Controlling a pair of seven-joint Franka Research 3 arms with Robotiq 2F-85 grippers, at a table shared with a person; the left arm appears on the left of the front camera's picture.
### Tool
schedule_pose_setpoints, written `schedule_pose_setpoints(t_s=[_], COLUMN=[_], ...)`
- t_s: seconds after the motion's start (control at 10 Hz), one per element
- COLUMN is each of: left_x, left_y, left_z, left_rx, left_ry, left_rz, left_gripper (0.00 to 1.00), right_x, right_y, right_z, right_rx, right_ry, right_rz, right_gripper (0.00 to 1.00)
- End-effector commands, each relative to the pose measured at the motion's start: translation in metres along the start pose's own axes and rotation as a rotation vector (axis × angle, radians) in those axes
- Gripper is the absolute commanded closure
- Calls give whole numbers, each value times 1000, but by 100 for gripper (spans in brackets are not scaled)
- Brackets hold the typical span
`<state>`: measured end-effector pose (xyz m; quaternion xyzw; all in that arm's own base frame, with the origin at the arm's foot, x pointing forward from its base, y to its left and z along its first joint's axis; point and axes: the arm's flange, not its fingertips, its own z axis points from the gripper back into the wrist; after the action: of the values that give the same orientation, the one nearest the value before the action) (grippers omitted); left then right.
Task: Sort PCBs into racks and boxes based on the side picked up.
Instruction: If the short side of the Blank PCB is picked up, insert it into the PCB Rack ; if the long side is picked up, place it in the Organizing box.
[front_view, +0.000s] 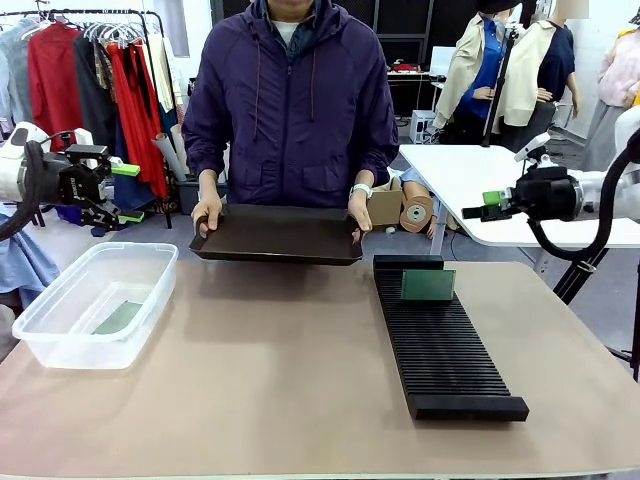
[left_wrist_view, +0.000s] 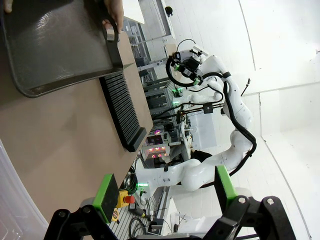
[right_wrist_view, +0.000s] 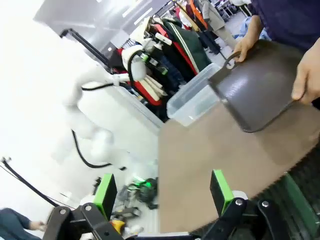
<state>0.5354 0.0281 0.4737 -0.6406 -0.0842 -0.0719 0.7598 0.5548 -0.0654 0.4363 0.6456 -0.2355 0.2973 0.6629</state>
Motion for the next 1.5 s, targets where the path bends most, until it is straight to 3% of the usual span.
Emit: schedule_pose_setpoints(t_s=[0.0, 0.4, 0.7, 0.8, 1.4], left_x=[0, 0, 0, 0, 0], left_y=[-1, -1, -1, -1, -1], left_z=[1, 1, 1, 1, 1], left_rx=[7, 7, 7, 7, 7], left_ry=[-1, -1, -1, -1, -1], left_rz=[1, 1, 1, 1, 1], left_gripper=[0, 0, 0, 0, 0], right_x=[5, 10, 15, 14, 14], right_y=[20, 57, 75, 61, 61], right_z=[-2, 1, 0, 6, 6], right_rx=[-27, -62, 18, -41, -41], right_ry=[-59, -54, -62, -43, -43], right_rz=[-100, -274, -400, -292, -292], right_gripper=[0, 0, 0, 0, 0])
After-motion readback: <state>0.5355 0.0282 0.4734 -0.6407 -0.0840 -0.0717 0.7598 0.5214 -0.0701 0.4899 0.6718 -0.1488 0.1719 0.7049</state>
